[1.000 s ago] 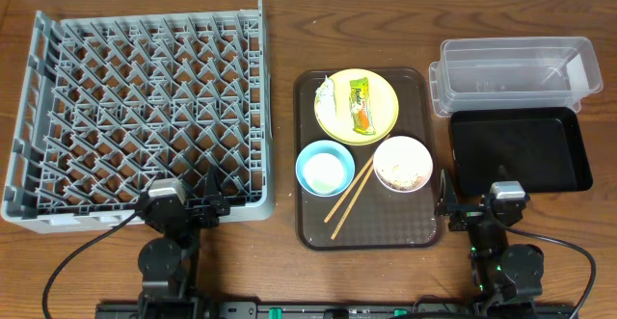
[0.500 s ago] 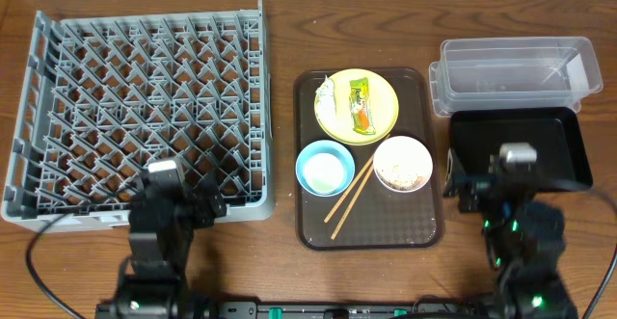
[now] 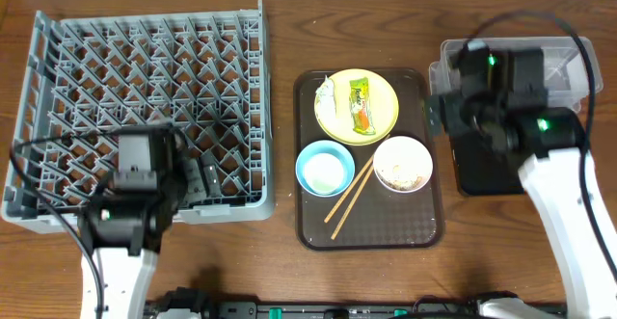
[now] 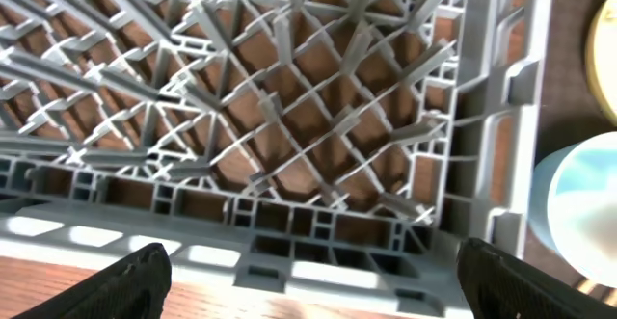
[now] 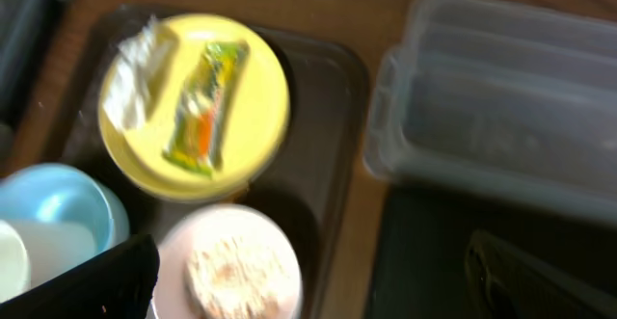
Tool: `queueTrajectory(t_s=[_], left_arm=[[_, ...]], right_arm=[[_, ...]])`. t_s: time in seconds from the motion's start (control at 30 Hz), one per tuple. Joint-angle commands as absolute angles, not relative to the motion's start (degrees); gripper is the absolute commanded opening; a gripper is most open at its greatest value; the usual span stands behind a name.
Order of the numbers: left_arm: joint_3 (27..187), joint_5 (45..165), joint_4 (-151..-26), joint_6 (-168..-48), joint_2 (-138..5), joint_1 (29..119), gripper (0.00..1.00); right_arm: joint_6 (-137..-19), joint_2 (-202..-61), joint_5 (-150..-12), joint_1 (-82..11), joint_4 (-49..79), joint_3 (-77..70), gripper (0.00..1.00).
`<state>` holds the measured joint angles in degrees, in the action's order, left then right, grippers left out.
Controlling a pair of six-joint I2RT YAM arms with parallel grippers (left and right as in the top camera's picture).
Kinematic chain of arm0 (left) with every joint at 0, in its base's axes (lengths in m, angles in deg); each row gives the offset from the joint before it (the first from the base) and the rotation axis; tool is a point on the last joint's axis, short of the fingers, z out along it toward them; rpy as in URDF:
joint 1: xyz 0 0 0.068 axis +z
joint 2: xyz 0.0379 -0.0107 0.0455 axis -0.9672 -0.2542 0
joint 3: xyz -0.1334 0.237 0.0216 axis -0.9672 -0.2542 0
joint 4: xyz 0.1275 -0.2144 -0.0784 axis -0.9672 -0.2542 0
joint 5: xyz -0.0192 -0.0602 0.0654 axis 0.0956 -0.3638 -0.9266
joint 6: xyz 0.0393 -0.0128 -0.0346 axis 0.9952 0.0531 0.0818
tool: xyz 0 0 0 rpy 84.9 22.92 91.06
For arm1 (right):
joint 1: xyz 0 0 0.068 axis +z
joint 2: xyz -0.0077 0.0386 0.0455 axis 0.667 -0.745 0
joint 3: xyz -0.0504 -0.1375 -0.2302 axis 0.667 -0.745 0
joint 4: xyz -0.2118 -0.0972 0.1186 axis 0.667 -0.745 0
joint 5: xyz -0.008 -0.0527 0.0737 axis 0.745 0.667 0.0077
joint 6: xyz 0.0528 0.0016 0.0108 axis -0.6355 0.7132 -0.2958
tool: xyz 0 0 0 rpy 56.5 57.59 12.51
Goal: Sort waste into correct bins and load items into the dishwasher rack
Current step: 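Reach the right gripper to the green snack wrapper on the yellow plate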
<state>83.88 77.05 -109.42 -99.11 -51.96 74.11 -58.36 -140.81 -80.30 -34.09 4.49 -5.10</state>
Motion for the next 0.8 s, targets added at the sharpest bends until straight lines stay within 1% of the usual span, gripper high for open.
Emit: queueTrajectory(t_s=[0.0, 0.03, 0.17, 0.2, 0.23, 0.27, 0.3, 0.43, 0.67, 0.77], left_arm=[[86.2, 80.5, -110.0, -99.6, -54.3, 74.3, 0.96], [86.2, 80.7, -110.0, -99.7, -54.8, 74.3, 0.96], [86.2, 80.7, -110.0, -99.6, -55.4, 74.3, 0.96], [86.2, 80.7, -110.0, -99.7, -55.4, 74.3, 0.96], [86.2, 80.7, -109.9, -99.6, -55.4, 74.3, 0.96], [86.2, 80.7, -109.8, -99.6, -55.4, 74.3, 0.96], [86.2, 80.7, -109.6, -99.6, -55.4, 74.3, 0.96], [86.2, 80.7, -109.0, -99.6, -55.4, 74.3, 0.96], [86.2, 80.7, -109.0, -99.6, -55.4, 74.3, 0.96], [86.2, 80.7, -109.0, -99.6, -55.4, 74.3, 0.96]], right_arm=[[-61.7, -144.2, -90.6, -33.3, 8.2, -2.8, 0.99], [-61.7, -145.3, -91.5, -33.0, 10.0, -2.8, 0.94], [-61.7, -149.6, -86.9, -29.6, 14.1, -2.8, 0.85], [-61.7, -150.8, -85.3, -28.3, 14.7, -2.8, 0.81], [-61.7, -152.0, -83.7, -27.2, 15.2, -2.8, 0.74], [-62.3, -153.2, -81.8, -26.0, 15.7, -2.8, 0.71], [-63.6, -154.8, -79.3, -24.7, 16.3, -2.8, 0.70], [-69.0, -161.0, -72.4, -20.4, 18.5, -2.8, 0.74], [-75.8, -169.7, -70.9, -16.3, 23.5, -2.8, 0.77], [-77.0, -172.5, -70.5, -15.6, 25.1, -2.8, 0.78]])
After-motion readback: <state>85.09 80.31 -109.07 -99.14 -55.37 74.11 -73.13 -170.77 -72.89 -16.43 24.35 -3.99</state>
